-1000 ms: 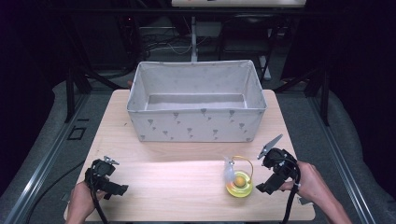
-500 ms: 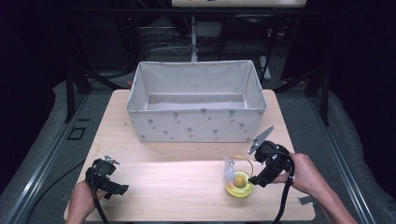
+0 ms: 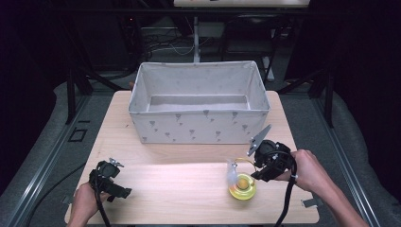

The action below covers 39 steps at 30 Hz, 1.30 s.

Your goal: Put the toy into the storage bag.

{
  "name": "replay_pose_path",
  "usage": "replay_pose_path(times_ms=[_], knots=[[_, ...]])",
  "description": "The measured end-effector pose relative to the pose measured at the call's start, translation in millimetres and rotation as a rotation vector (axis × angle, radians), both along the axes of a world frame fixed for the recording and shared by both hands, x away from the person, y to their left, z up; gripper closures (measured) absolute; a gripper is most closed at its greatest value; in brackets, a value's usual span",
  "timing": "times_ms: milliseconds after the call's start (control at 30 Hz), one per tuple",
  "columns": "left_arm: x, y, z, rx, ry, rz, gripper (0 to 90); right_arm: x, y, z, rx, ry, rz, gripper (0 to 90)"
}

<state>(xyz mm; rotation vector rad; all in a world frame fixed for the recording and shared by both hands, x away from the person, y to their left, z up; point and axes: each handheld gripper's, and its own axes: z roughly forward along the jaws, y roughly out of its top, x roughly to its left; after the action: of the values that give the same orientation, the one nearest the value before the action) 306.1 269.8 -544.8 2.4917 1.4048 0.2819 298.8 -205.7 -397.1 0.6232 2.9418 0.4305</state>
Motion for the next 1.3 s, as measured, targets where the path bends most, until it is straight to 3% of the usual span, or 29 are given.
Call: replay_pose_path(times_ms=[167, 333, 500, 867, 1300], knots=[[-0.6, 0.6, -0.8, 0.005, 0.007, -0.003, 2.1, 2.3, 7.5, -1.1, -0.064, 0.002, 0.029, 74.6], [-0.6, 2.3, 0.7, -0.003, 0.000, 0.003, 2.1, 3.3, 12.0, -0.1, -0.080, 0.001, 0.043, 87.2], [-0.3, 5.6, 0.9, -0.008, -0.001, 0.016, 2.1, 4.5, 15.6, 1.1, -0.094, 0.018, 0.043, 87.7], [-0.5, 4.6, 0.5, -0.005, -0.003, 0.012, 2.1, 9.9, 20.3, 7.2, -0.112, 0.000, 0.053, 87.9], [-0.6, 3.7, 0.5, -0.014, -0.001, 0.014, 2.1, 33.4, 12.1, 22.4, -0.106, -0.018, 0.021, 87.9]])
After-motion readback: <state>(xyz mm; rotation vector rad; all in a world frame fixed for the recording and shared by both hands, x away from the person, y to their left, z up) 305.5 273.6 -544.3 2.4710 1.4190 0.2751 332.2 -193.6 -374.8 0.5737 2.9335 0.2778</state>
